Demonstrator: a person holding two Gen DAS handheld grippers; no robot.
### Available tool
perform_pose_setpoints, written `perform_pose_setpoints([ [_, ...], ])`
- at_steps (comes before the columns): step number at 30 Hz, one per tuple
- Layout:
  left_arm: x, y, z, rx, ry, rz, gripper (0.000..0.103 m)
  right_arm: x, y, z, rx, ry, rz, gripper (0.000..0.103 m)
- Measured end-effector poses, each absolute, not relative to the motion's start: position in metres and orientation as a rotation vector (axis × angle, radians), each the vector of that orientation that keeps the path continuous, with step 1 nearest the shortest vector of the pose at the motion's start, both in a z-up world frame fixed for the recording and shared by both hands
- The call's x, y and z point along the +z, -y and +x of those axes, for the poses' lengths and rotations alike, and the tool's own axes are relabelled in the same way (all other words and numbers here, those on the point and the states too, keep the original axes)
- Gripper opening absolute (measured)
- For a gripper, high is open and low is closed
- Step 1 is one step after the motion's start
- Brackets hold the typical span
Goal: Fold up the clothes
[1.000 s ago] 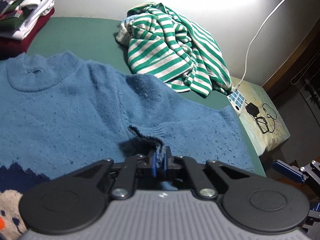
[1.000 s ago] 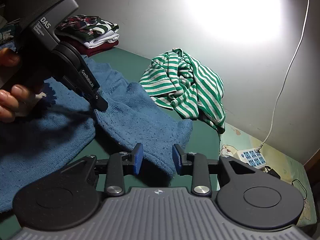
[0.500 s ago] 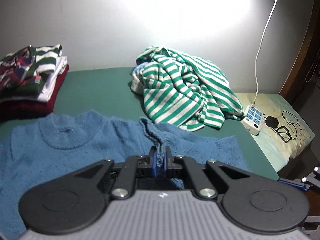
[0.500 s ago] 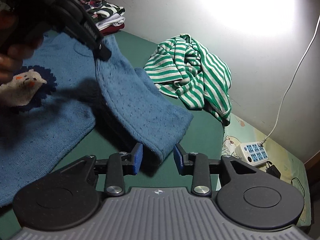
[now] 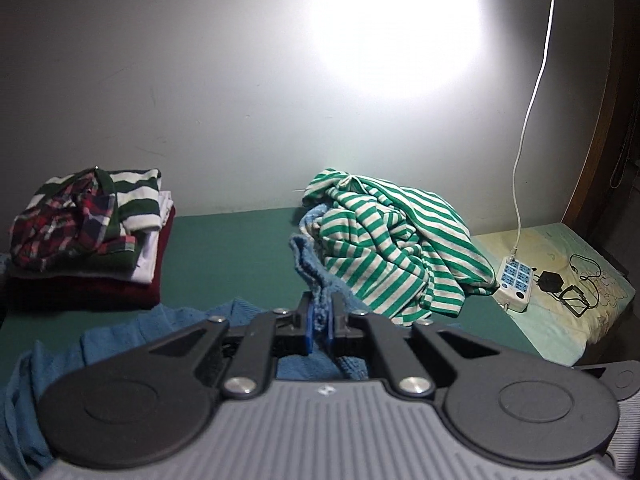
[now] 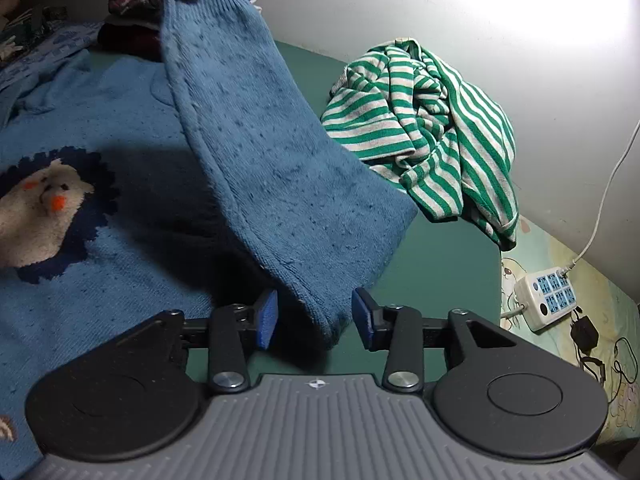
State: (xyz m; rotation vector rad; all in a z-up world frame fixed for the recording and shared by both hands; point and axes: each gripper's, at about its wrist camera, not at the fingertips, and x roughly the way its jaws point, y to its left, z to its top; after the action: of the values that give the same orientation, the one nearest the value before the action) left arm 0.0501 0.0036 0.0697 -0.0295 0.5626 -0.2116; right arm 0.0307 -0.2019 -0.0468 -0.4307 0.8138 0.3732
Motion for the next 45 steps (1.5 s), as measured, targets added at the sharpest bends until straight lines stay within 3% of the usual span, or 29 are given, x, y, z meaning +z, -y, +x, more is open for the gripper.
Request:
perform_pose_setpoints([
  [1,0.071,-0.010,0.048,-0.210,-0.559,-0.030,0.000,-0.050,0.198,0.035,0.353,-0.823,-0.434,0.007],
  [4,0.076,-0.029,0.044,-0.205,-0.542,-0.031,0.000,-0.033,0.188,0.032,0.309,-0.770,-0.463,0.006],
  [11,0.092,-0.084,0.043,-0.176,-0.500,-0.060,0.000,0.023,0.133,0.022,0.331,-0.678,-0.581,0.006],
  [26,0.074,-0.196,0.038,-0.021,-0.517,-0.093,0.000,-0.031,0.017,-0.004,0.416,-0.632,-0.641,0.006],
  [29,0.060,-0.208,0.036,0.009,-0.537,-0.082,0.000,-0.041,0.007,-0.010,0.421,-0.632,-0.698,0.020],
  [30,0.054,-0.211,0.036,0.018,-0.548,-0.077,0.000,-0.038,0.011,-0.015,0.414,-0.628,-0.702,0.025],
  [33,0.042,-0.216,0.035,0.025,-0.565,-0.064,0.000,-0.028,0.027,-0.031,0.388,-0.613,-0.708,0.025],
  [35,0.036,-0.219,0.035,0.027,-0.572,-0.058,0.000,-0.021,0.043,-0.040,0.353,-0.620,-0.697,0.030],
  [45,0.039,-0.216,0.044,-0.014,-0.564,-0.040,0.000,-0.034,0.162,-0.082,0.139,-0.951,-0.210,0.033],
])
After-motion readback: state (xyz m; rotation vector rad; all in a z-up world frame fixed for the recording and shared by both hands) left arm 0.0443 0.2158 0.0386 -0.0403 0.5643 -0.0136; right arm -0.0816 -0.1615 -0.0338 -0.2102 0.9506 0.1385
